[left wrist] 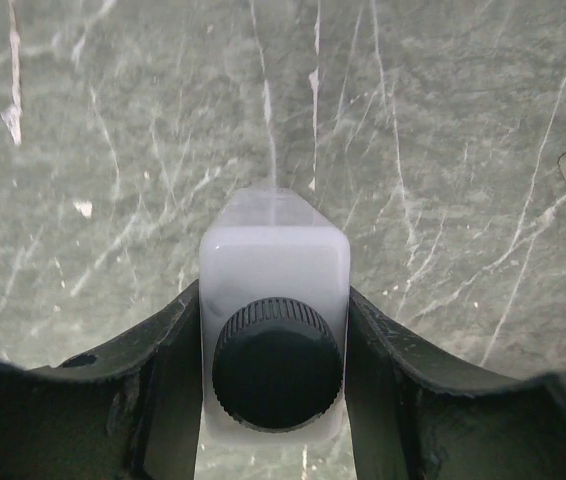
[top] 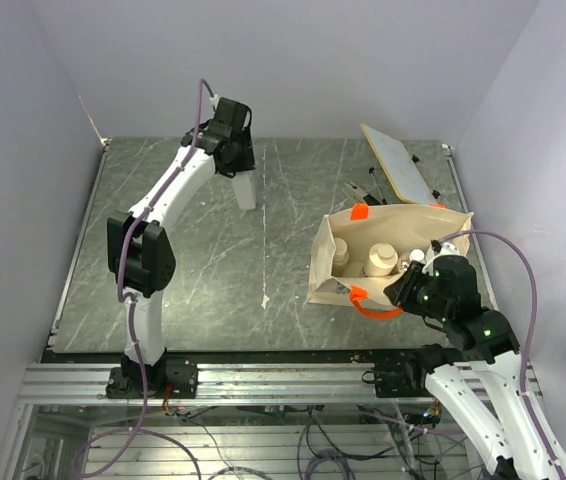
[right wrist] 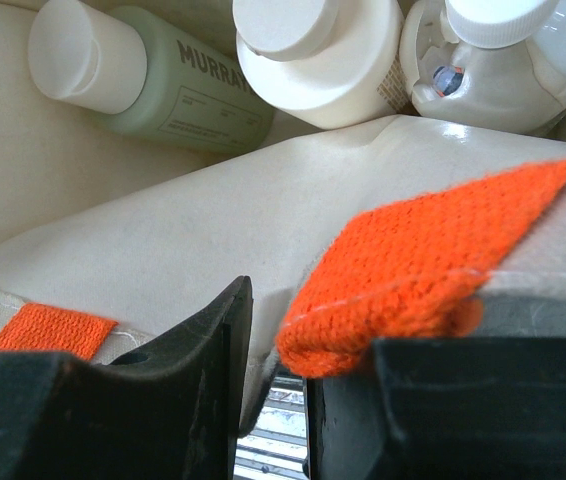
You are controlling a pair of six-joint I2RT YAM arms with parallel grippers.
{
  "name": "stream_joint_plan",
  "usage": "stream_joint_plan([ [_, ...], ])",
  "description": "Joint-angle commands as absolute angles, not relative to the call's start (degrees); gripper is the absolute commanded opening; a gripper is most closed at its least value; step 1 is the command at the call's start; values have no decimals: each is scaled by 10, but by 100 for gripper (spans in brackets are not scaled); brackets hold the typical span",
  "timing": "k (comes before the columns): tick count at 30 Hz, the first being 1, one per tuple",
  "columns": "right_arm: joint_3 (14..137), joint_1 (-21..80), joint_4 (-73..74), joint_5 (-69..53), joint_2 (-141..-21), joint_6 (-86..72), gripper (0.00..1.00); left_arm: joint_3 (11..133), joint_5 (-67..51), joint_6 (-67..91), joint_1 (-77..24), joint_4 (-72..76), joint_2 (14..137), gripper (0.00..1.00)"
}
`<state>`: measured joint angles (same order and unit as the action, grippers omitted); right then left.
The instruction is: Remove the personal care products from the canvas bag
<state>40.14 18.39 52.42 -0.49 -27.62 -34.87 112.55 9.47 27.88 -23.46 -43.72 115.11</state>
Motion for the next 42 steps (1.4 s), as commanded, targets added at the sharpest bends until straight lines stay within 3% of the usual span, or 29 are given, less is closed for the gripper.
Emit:
stream_joint_plan([
  [1,405,184,505,-11,-272,-339,25,1184,159,198,-254,-332,1153,7],
  [5,403,184,505,-10,-270,-342,25,1214,193,198,-267,-344,1179,7],
  [10,402,185,506,-7,-266,-348,25,1146,189,200,-273,-254,1155,7],
  [15,399,184,508,-7,-266,-351,25,1200,203,219,-275,-289,1193,7],
  [36,398,184,506,-12,-265,-348,25,1198,189,263,-277,-279,1242,8],
  [38,398,184,505,-12,-265,-348,25,1208,190,262,-277,-293,1245,25],
  [40,398,184,505,-12,-265,-348,25,1226,198,263,-277,-318,1249,53],
  [42,398,184,505,-12,-265,-348,25,1247,202,262,-277,-343,1250,70],
])
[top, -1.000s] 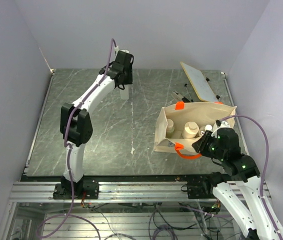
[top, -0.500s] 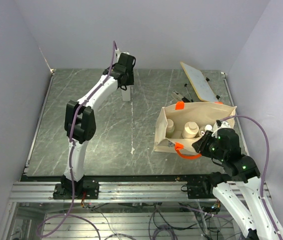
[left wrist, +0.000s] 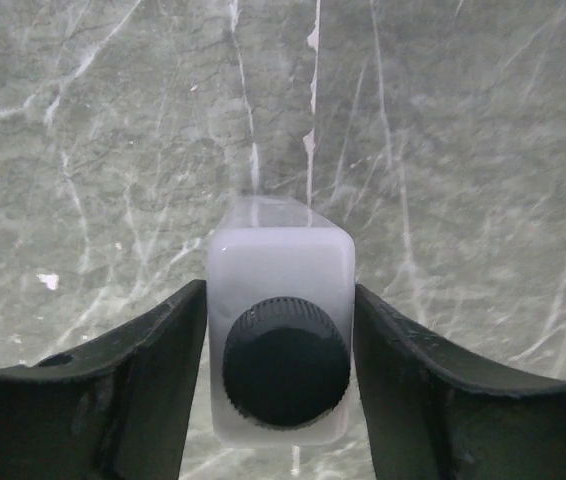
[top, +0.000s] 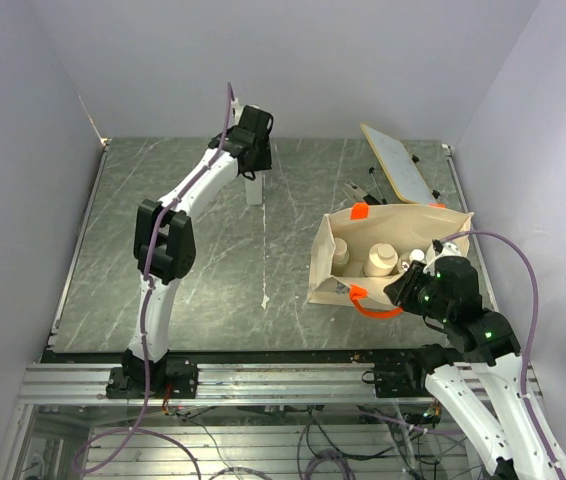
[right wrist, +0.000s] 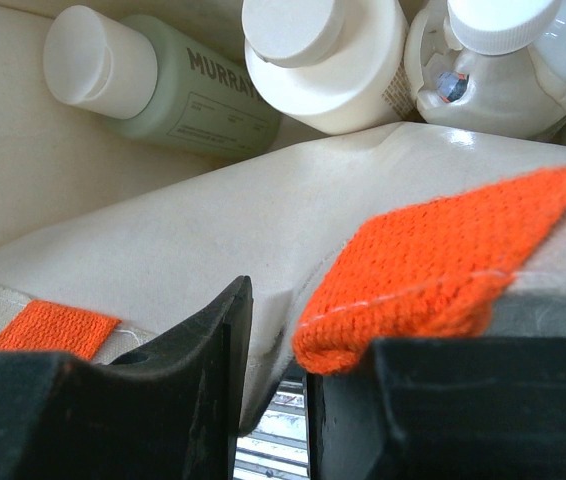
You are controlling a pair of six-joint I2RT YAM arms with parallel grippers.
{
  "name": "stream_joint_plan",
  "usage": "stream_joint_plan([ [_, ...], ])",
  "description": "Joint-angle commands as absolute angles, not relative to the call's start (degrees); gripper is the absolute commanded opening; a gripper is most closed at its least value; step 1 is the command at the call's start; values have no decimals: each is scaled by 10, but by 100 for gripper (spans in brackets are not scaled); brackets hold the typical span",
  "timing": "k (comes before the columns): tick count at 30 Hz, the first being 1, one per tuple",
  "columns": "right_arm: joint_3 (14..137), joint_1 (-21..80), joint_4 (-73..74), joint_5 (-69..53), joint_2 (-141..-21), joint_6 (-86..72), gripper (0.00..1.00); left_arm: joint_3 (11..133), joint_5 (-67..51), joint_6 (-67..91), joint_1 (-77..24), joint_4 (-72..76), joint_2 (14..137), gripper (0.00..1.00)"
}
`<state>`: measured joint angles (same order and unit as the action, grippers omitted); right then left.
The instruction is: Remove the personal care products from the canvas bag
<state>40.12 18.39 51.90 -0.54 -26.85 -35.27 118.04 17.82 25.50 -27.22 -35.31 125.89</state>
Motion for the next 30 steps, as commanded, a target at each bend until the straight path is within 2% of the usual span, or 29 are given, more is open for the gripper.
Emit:
stream_joint_plan([
  [1,398,184,505,-12,-265,-348,25,1259,202,259,-277,-356,1250,80],
  [2,398,184,505,-12,-265,-348,25,1269,201,257,-277,-367,1248,87],
  [3,398,184,505,-12,-265,-347,25,1274,199,257,-277,-374,1241,91],
  [6,398,184,505,-12,-265,-347,25,1268,191,259,-277,-393,1209,94],
  [9,397,184,499,-30,-269,-332,26,1233,171,276,-278,-415,1155,92],
  [13,403,184,500,-37,-268,-323,27,1125,139,290,-304,-425,1057,91],
  [21,398,184,494,-44,-275,-320,27,1009,174,368,-475,-439,911,87],
  [26,397,184,491,-55,-276,-314,26,1033,246,376,-614,-442,921,84],
  [30,399,184,493,-59,-266,-312,26,1086,293,348,-694,-465,975,76],
])
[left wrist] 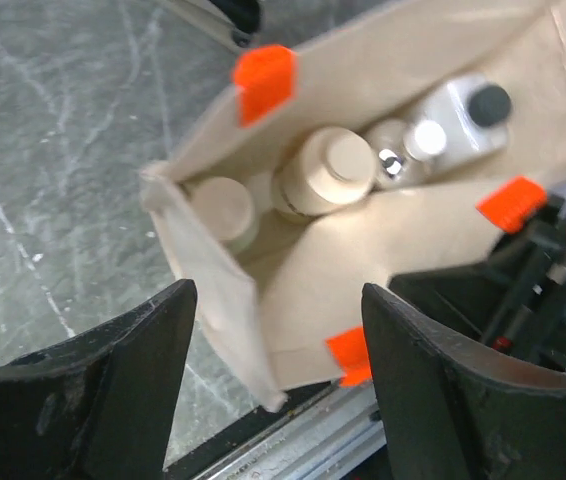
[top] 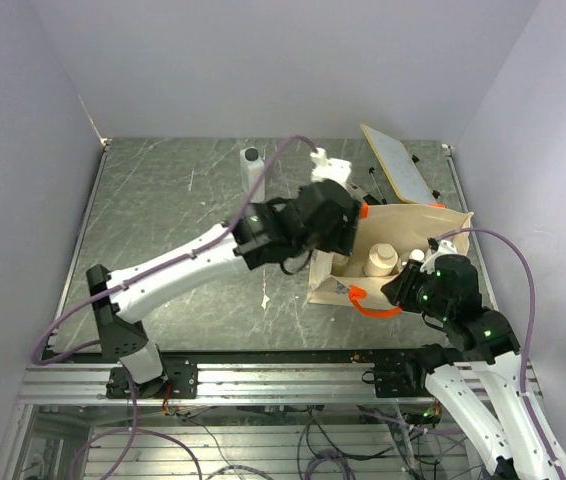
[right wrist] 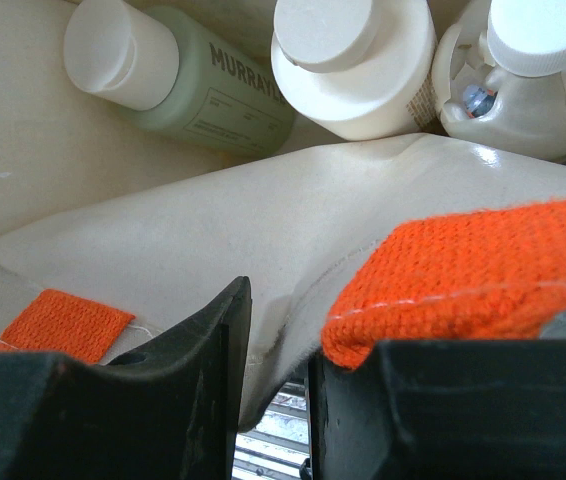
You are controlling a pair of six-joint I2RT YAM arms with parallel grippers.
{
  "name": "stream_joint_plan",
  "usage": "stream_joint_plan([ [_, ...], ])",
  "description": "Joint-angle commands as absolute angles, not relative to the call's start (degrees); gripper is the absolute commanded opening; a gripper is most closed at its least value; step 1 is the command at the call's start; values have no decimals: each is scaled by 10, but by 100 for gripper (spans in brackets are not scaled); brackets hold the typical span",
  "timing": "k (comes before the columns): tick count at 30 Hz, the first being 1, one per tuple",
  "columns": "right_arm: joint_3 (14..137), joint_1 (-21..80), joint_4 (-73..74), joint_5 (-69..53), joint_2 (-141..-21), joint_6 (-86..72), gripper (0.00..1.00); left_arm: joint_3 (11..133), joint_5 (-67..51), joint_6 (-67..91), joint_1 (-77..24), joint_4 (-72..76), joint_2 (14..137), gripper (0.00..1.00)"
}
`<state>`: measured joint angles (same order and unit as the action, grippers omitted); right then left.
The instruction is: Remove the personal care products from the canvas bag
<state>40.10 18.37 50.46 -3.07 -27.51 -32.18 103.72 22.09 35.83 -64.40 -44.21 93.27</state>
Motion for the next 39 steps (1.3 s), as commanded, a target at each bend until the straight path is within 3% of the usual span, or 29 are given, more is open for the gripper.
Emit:
stream_joint_plan([
  [1,399,184,494,-59,-265,-312,26,1098,296,344,-706,-473,989,75],
  [11,396,184,493,-57,-254,-315,26,1255,270,287,-715,-565,1168,70],
  [21,395,184,483,-91,-252,-296,26,1276,300,249,-686,-583,1228,77],
  [27,391,184,476,-134,-268,-277,26,1230,335,246,-679,-581,1208,87],
  [39,387,184,471,-148,-271,-274,27,1263,273,302,-643,-621,1272,95],
])
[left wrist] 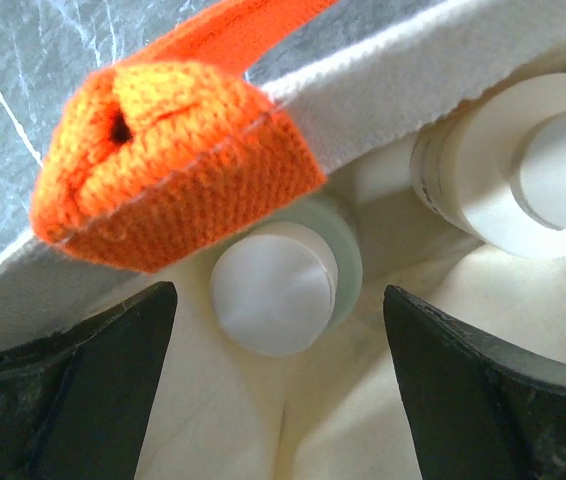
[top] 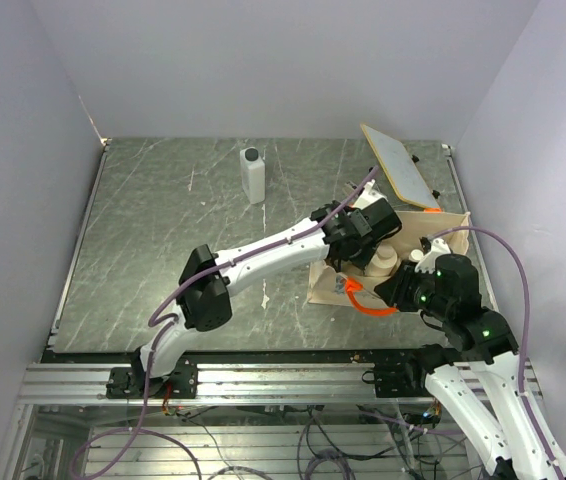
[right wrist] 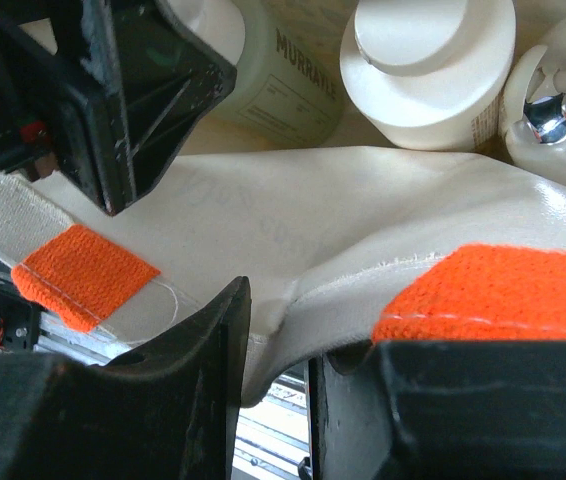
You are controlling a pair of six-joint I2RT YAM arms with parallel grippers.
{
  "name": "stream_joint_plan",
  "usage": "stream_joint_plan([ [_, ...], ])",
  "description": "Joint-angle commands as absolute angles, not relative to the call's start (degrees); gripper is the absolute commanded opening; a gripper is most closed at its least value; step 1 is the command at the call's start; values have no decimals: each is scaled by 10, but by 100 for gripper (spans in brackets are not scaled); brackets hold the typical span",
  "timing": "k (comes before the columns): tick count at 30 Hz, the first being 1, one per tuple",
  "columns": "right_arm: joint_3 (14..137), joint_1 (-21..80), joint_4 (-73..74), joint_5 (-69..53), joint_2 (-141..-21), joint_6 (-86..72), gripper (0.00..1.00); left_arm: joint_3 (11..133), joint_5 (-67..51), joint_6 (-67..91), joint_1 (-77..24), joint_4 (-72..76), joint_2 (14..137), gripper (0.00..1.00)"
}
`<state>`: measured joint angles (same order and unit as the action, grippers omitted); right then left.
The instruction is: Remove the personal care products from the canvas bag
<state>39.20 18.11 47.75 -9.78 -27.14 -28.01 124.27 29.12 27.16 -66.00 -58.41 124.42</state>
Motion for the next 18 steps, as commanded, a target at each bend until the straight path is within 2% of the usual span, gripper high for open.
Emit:
stream_joint_plan([
  [1,387,184,471,-148,-270,-274,27,1262,266,311,-641,-621,1274,95],
  [10,388,184,470,-156,-271,-270,27,1239,282,328,-643,-608,1260,90],
  [14,400,184,445,-227,-287,-255,27,1227,291,344,-642,-615,1242,90],
  [18,400,184,419,-293,-317,-249,28,1166,267,356,-642,-545,1179,90],
])
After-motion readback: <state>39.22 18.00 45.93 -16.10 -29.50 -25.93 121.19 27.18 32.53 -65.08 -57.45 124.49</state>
